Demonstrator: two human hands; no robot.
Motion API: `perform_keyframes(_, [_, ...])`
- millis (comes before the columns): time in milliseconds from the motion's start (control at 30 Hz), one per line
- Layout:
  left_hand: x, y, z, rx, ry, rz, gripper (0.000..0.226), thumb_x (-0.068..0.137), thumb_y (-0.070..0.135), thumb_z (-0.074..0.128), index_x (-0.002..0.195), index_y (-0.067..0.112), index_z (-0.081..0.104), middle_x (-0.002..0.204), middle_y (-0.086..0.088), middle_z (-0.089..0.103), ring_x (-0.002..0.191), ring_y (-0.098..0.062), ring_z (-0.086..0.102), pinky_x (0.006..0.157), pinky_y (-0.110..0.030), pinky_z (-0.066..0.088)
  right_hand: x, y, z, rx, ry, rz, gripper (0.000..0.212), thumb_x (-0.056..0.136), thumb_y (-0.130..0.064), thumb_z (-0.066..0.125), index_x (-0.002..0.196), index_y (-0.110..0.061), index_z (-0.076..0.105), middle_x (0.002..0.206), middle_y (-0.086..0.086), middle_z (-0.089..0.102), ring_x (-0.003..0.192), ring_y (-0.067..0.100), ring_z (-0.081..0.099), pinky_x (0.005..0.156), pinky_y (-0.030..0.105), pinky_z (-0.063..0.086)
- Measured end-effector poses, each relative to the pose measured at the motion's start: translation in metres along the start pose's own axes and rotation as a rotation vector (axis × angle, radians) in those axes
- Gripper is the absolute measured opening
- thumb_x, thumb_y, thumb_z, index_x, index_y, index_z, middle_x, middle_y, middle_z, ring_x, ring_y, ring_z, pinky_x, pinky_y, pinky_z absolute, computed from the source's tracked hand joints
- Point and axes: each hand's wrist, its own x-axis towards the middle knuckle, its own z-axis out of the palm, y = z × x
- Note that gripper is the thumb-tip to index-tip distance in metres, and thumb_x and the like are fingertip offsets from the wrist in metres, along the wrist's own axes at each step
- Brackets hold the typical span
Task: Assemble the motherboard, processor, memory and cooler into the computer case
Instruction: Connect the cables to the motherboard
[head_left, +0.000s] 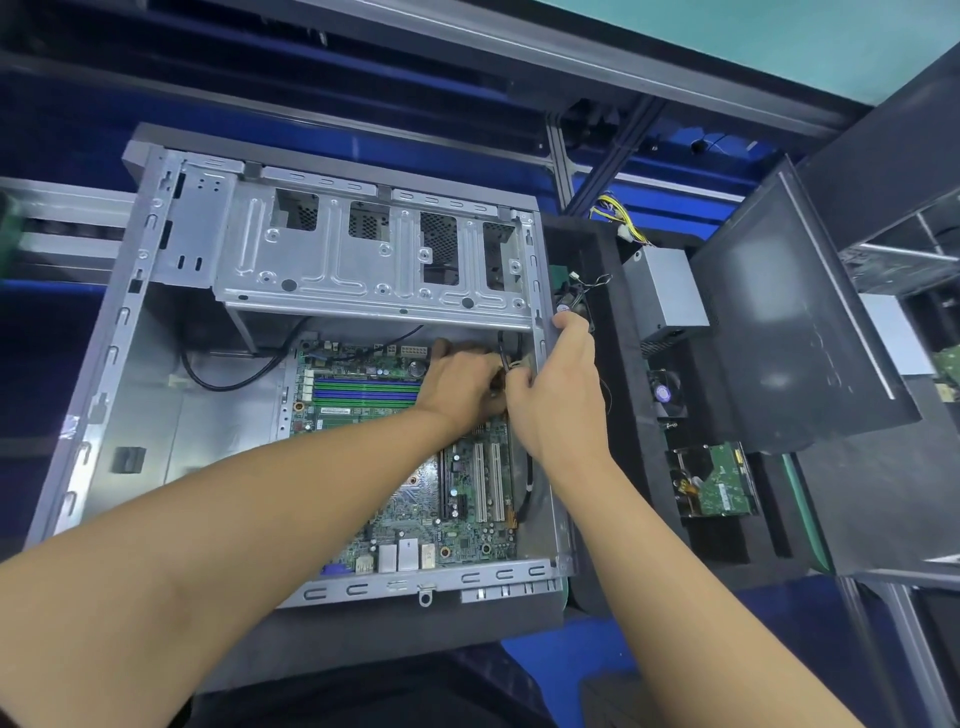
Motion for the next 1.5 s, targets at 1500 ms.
perform_keyframes(1500, [-0.04,-0.064,-0.07,-1.532,-0.707,-0.383,0.02,0.085,0.022,0.067,0.099,0.01,0.075,0.099,-0.006,0.07,0.081,-0.009,0.066,0.066,-0.018,0.055,-0.008,0.003,-0.007,0.17,0.064,-0.082,0.041,0.093,-0.01,0.058,0.132,-0.007,0.046,0.124,0.005,0.042,0.103,0.009,0.039,0.087,0.022,0.037])
